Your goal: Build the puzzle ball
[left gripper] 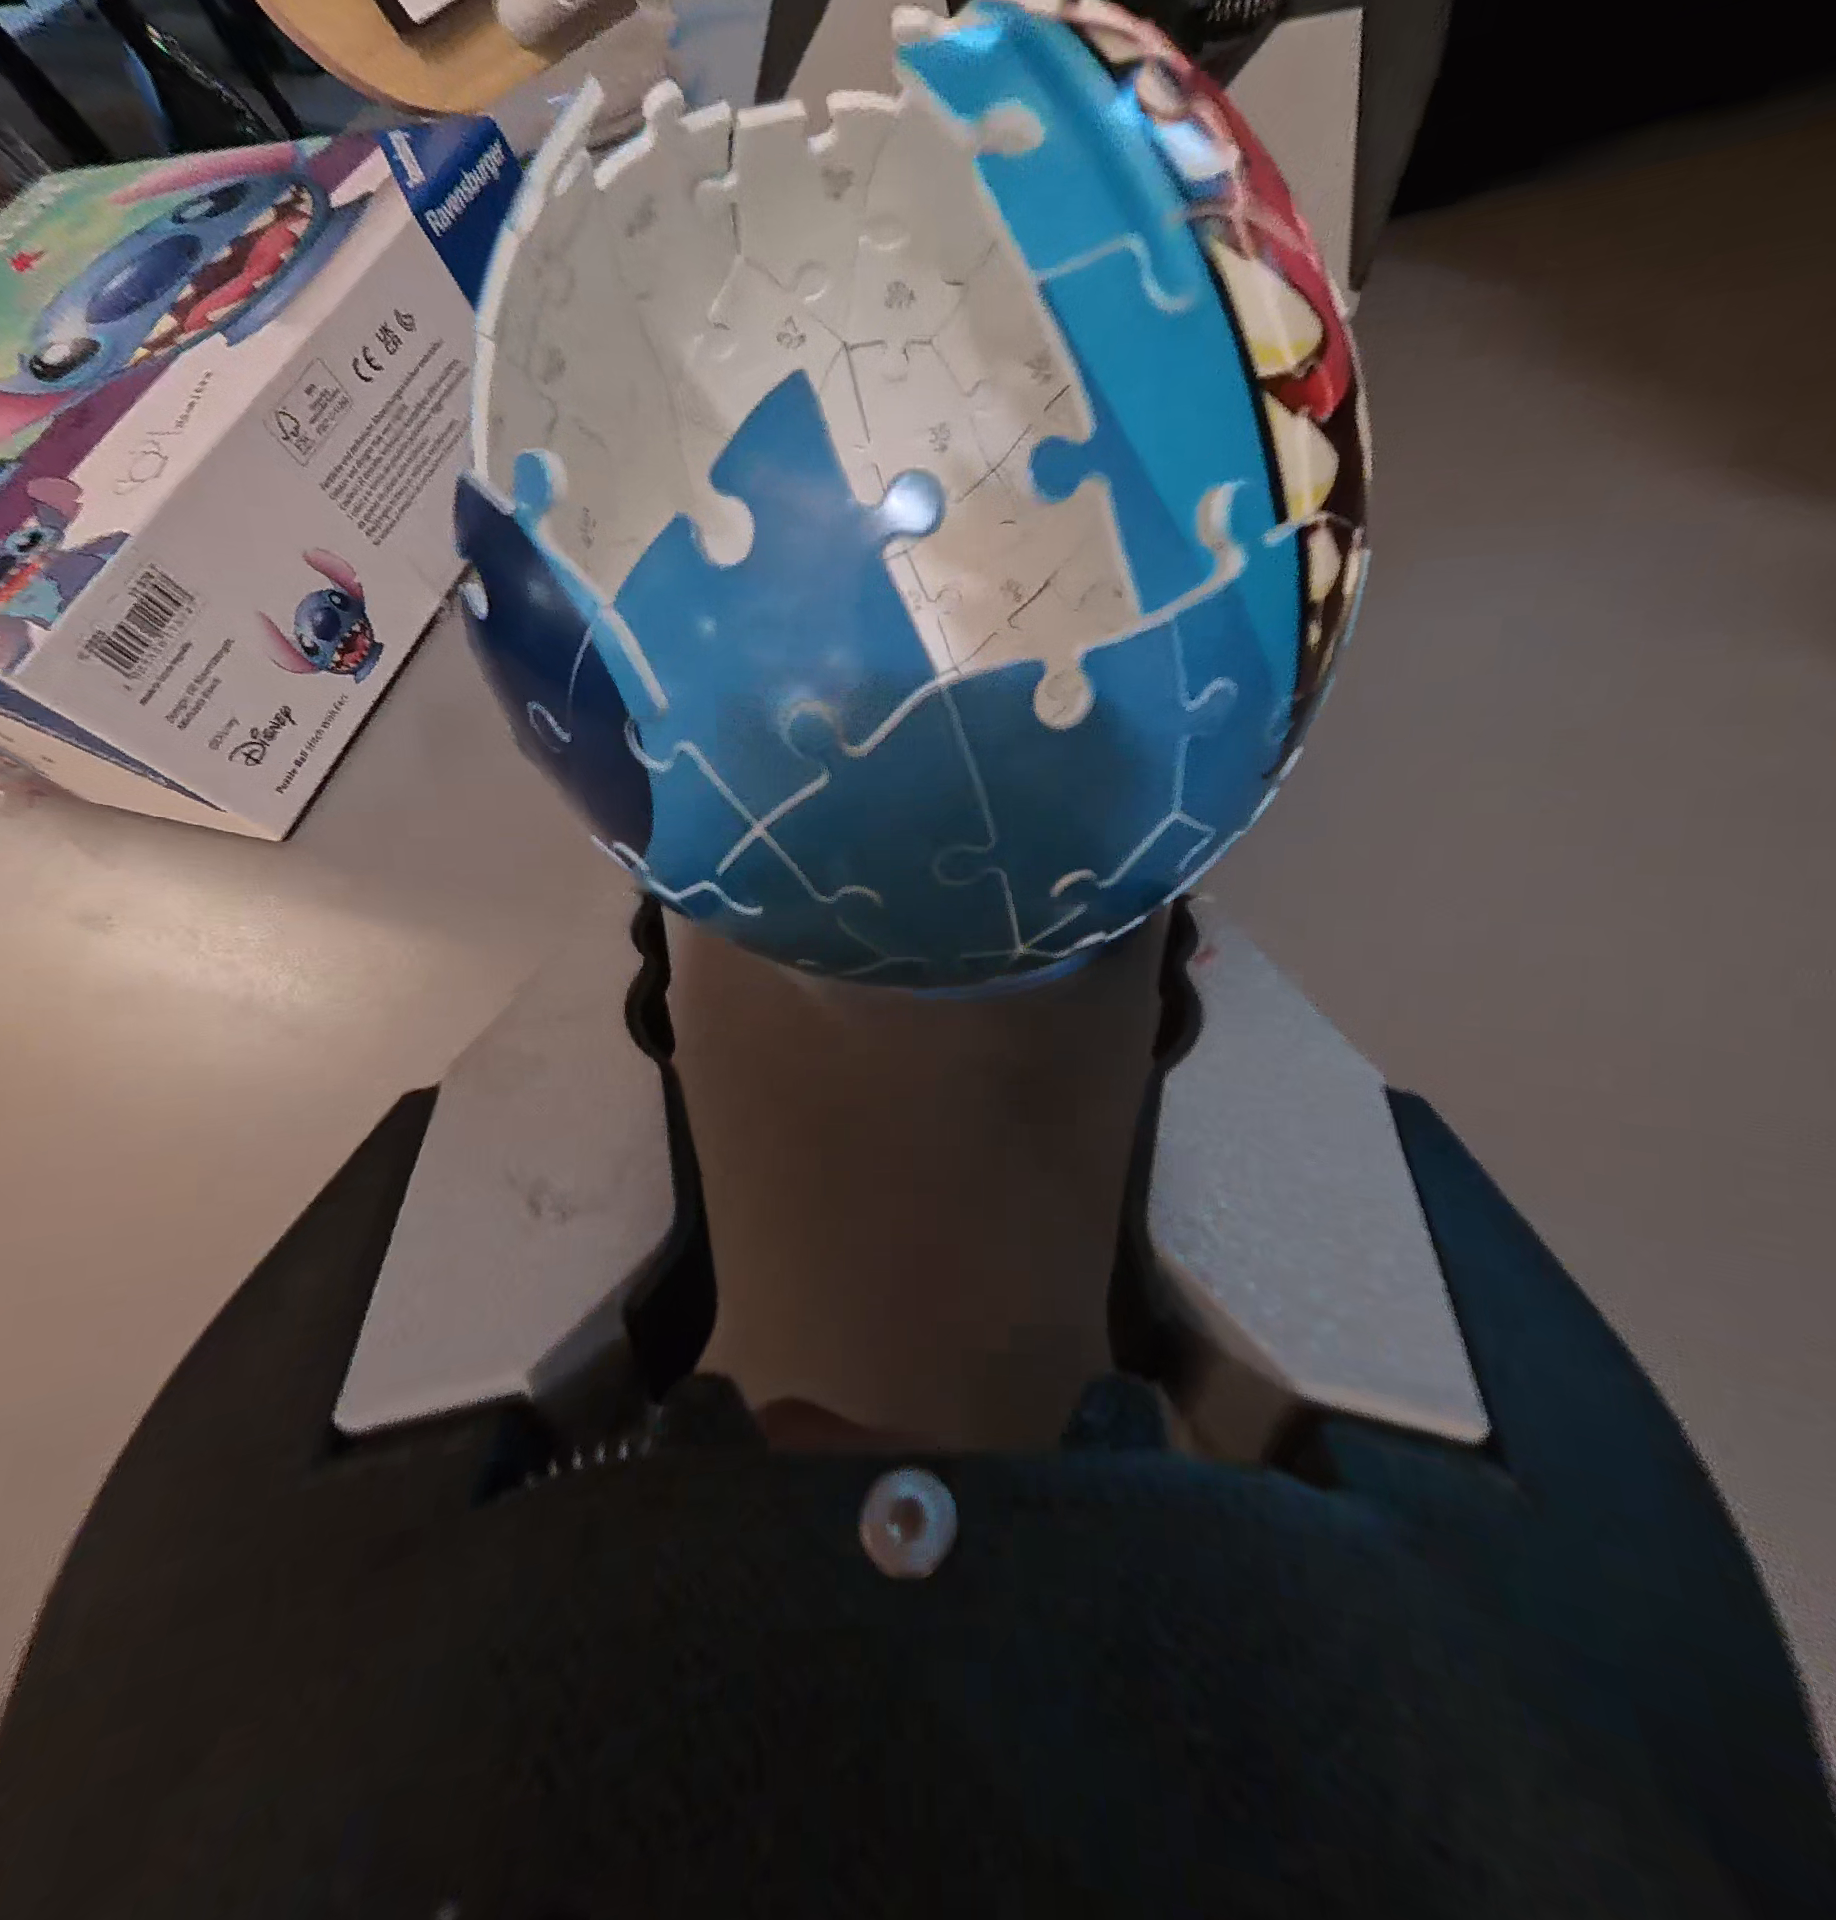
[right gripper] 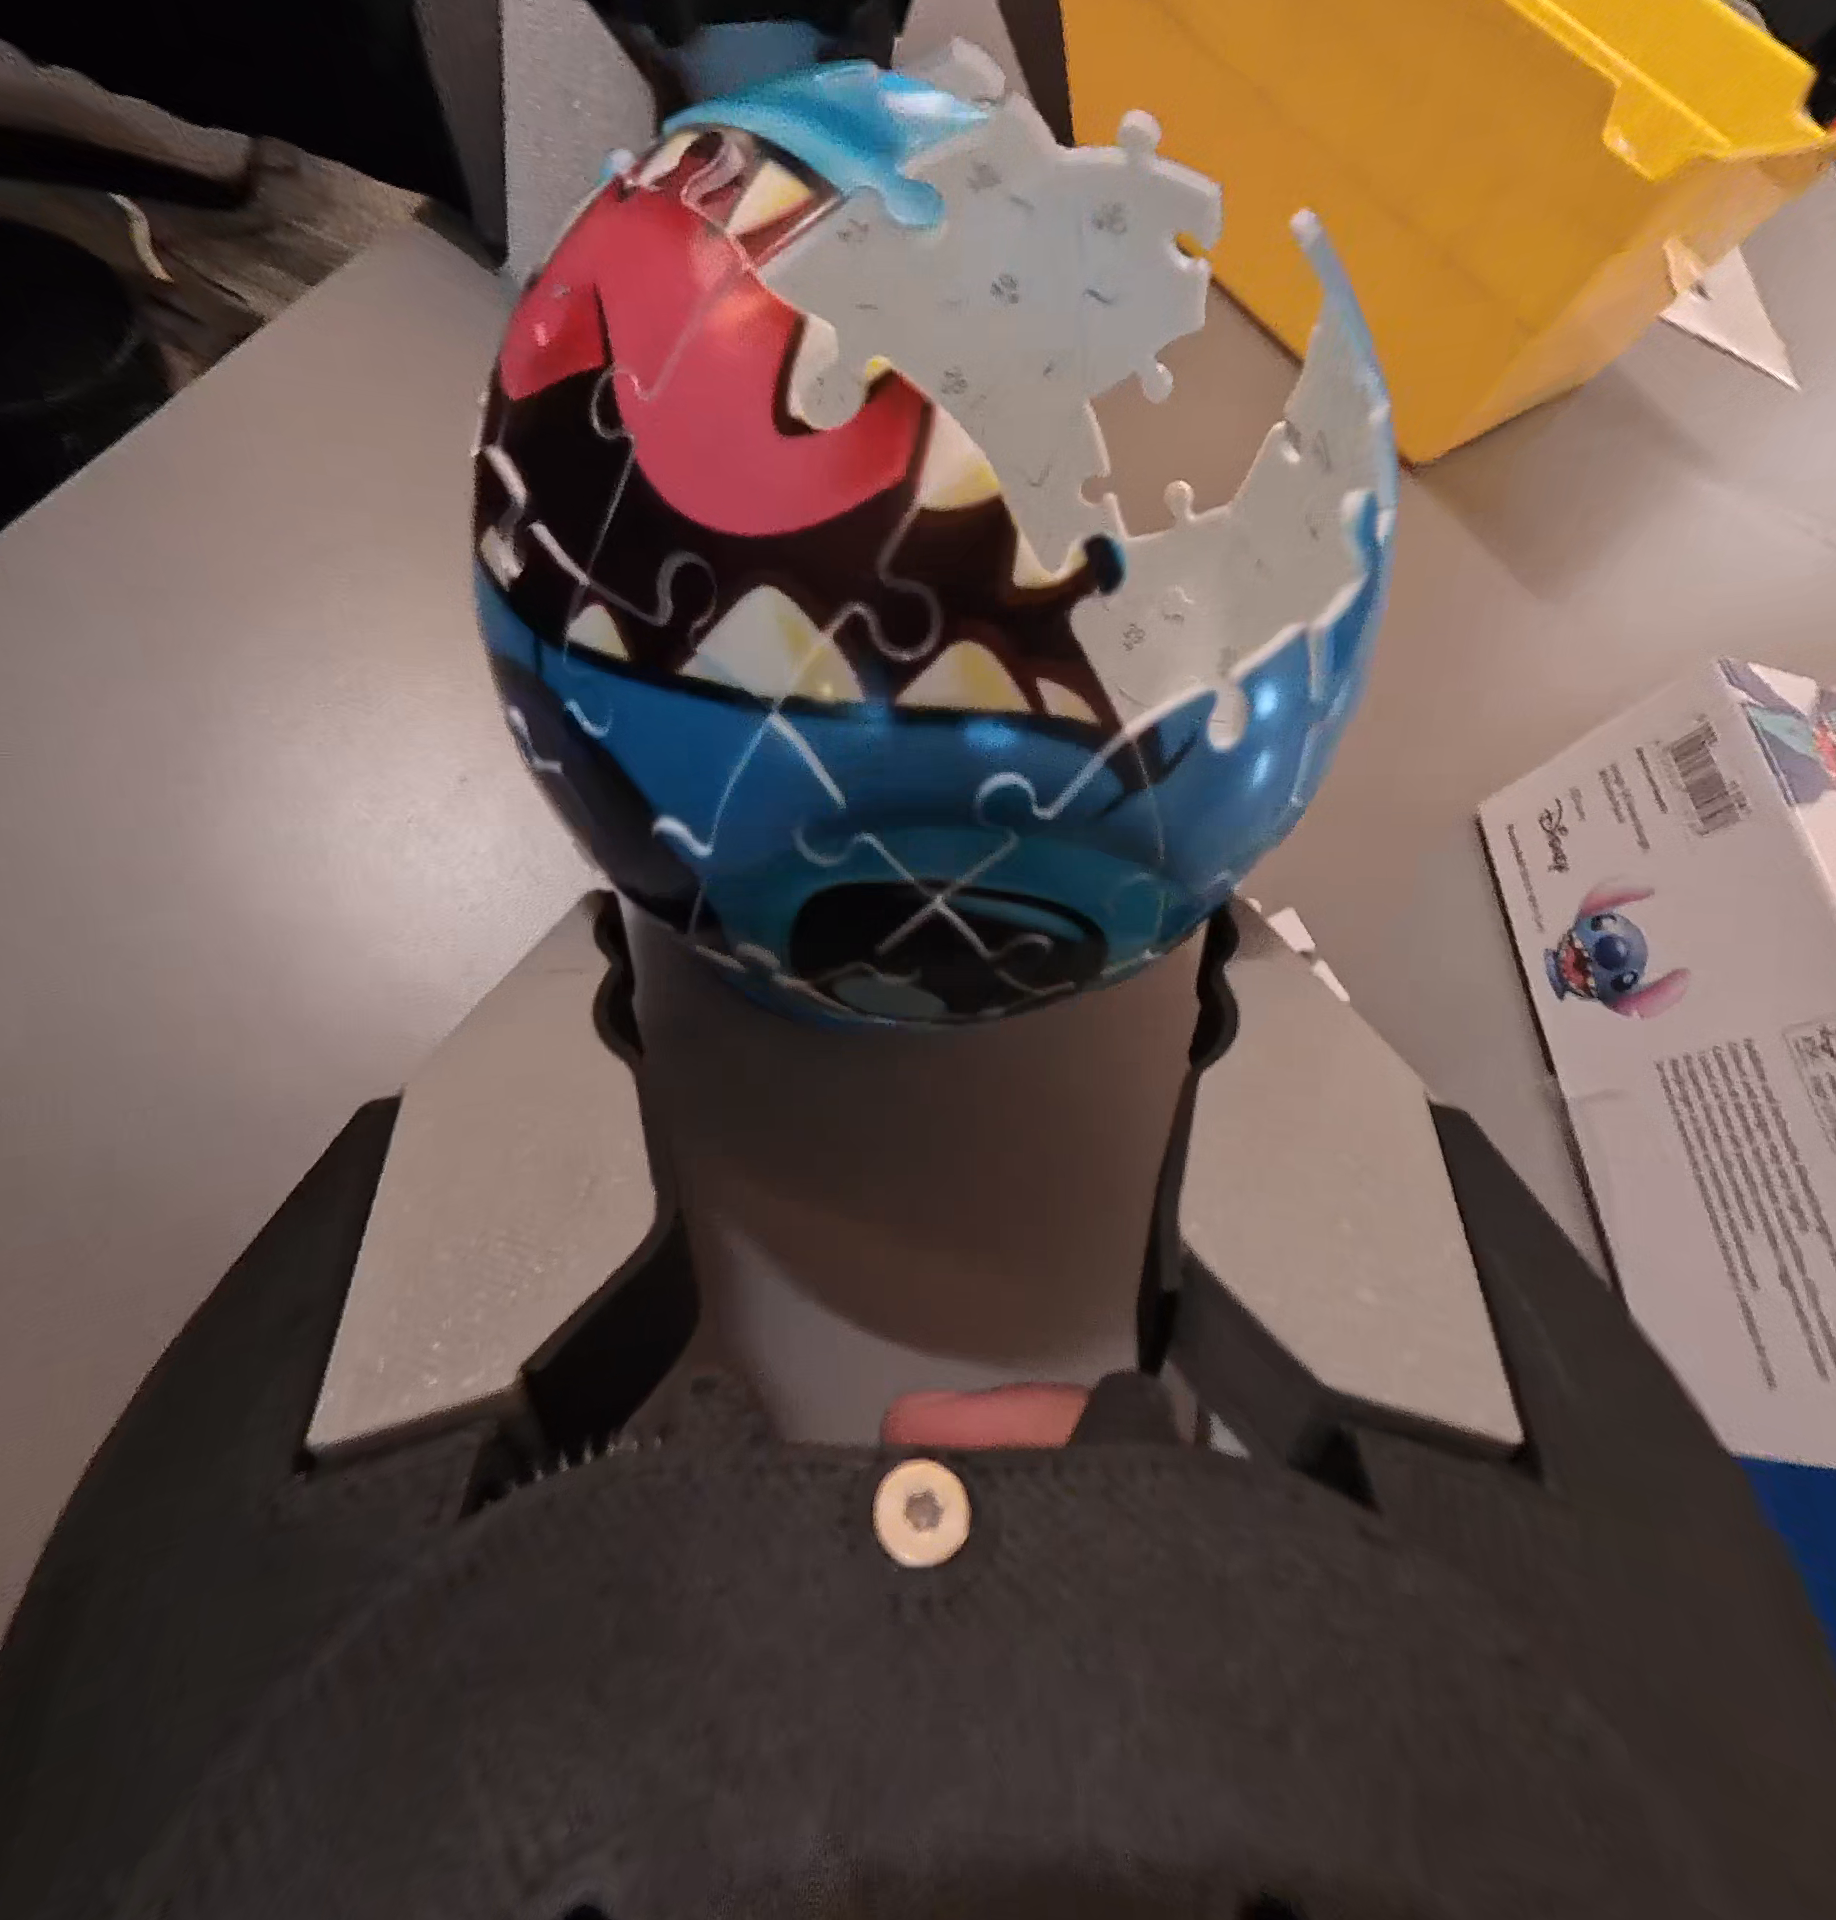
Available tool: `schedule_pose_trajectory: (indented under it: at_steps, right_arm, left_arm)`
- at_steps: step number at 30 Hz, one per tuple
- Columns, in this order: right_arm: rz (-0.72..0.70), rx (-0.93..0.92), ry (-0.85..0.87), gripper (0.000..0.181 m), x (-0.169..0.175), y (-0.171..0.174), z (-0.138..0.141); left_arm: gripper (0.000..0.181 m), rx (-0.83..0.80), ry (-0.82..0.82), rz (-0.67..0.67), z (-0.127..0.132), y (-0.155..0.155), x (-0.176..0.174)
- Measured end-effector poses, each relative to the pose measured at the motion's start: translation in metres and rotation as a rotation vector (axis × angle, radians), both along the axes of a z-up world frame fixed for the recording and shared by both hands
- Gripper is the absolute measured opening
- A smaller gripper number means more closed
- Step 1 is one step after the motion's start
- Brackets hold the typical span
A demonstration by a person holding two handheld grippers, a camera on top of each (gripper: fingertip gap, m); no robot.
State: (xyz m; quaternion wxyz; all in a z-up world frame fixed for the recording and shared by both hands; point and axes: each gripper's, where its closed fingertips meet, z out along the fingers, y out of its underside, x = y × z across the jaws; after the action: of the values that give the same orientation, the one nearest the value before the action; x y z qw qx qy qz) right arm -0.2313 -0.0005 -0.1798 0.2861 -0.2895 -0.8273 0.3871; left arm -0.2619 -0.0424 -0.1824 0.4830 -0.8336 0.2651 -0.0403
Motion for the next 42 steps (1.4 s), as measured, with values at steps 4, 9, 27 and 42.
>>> schedule_pose_trajectory:
  at_steps: [4, 9, 27, 42]
  right_arm:
    - [-0.079, -0.033, -0.069, 0.107, 0.005, -0.005, 0.001]
    - [-0.177, -0.049, -0.116, 0.107, 0.024, -0.012, 0.013]
    - [-0.303, -0.042, -0.162, 0.095, 0.03, -0.004, -0.003]
    - [-0.228, 0.175, 0.24, 0.109, 0.002, 0.006, 0.018]
  left_arm:
    - [0.095, -0.043, -0.076, -0.047, 0.0, -0.002, 0.004]
    - [0.093, -0.075, -0.197, -0.151, 0.007, -0.008, 0.022]
    - [0.089, 0.042, -0.198, -0.054, 0.02, -0.006, 0.003]
    - [0.094, 0.254, 0.246, -0.074, 0.018, -0.001, -0.007]
